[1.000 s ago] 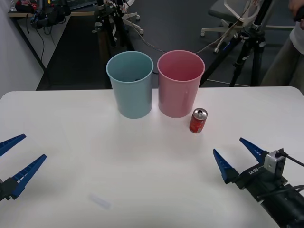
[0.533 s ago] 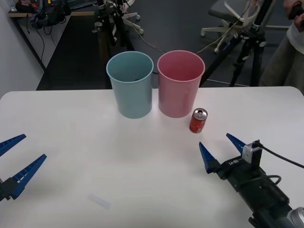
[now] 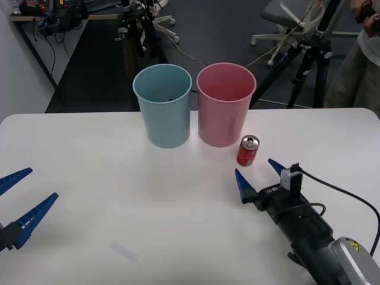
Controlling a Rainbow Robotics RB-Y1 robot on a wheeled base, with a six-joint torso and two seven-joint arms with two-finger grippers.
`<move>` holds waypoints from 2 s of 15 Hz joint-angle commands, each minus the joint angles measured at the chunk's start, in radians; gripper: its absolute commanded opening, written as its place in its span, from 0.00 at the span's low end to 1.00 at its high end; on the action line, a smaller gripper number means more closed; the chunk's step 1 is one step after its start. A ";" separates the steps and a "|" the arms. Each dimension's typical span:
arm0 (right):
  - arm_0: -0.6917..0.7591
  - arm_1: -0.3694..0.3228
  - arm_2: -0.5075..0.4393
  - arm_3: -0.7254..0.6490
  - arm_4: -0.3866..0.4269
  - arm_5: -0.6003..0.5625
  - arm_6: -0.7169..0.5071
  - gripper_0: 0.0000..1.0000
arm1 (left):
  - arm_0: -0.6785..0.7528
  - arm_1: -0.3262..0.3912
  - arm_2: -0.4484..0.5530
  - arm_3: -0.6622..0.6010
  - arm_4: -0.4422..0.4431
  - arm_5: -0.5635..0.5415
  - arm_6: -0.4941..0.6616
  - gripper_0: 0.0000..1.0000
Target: Grasp the object on the table and drop it into the matching bin: aluminum can to the light blue bin, PET bottle to the pink bin.
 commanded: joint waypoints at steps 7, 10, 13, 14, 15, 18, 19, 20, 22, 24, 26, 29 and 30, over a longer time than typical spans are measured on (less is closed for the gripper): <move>-0.165 0.026 -0.052 0.197 0.008 0.001 0.115 1.00 | 0.000 0.000 0.000 0.000 0.000 0.000 0.000 1.00; -0.208 0.039 -0.061 0.248 0.021 0.016 0.115 1.00 | 0.000 0.000 0.000 0.000 0.000 0.000 0.000 1.00; -0.254 0.049 -0.064 0.300 0.027 0.035 0.115 1.00 | 0.000 0.000 0.000 0.000 0.000 0.000 0.000 1.00; -0.264 0.053 -0.064 0.311 0.028 0.035 0.115 1.00 | 0.000 0.000 0.000 0.000 0.000 0.000 0.000 1.00; -0.274 0.058 -0.067 0.318 0.033 0.035 0.113 1.00 | 0.000 0.000 0.000 0.000 0.000 0.000 0.000 1.00; -0.315 0.062 -0.068 0.361 0.036 0.036 0.110 1.00 | 0.000 0.000 0.000 0.000 0.000 0.000 0.000 1.00; -0.323 0.065 -0.070 0.367 0.037 0.039 0.110 1.00 | 0.000 0.000 0.000 0.000 0.000 0.000 0.000 1.00; -0.329 0.065 -0.067 0.367 0.042 0.052 0.110 1.00 | 0.000 0.000 0.000 0.000 0.000 0.000 0.000 1.00; -0.336 0.065 -0.064 0.367 0.047 0.072 0.109 1.00 | 0.000 0.000 0.000 0.000 0.000 0.000 0.000 1.00; -0.341 0.067 -0.061 0.369 0.054 0.084 0.107 1.00 | 0.000 0.000 0.000 0.000 0.000 0.000 0.000 1.00; -0.344 0.065 -0.055 0.369 0.062 0.096 0.104 1.00 | 0.000 0.000 0.000 0.000 0.000 0.000 0.000 1.00; -0.346 0.067 -0.048 0.369 0.064 0.104 0.095 1.00 | 0.000 0.000 0.000 0.000 0.000 0.000 0.000 1.00; -0.346 0.067 -0.048 0.369 0.064 0.104 0.093 1.00 | 0.000 0.000 0.000 0.000 0.000 0.000 0.000 1.00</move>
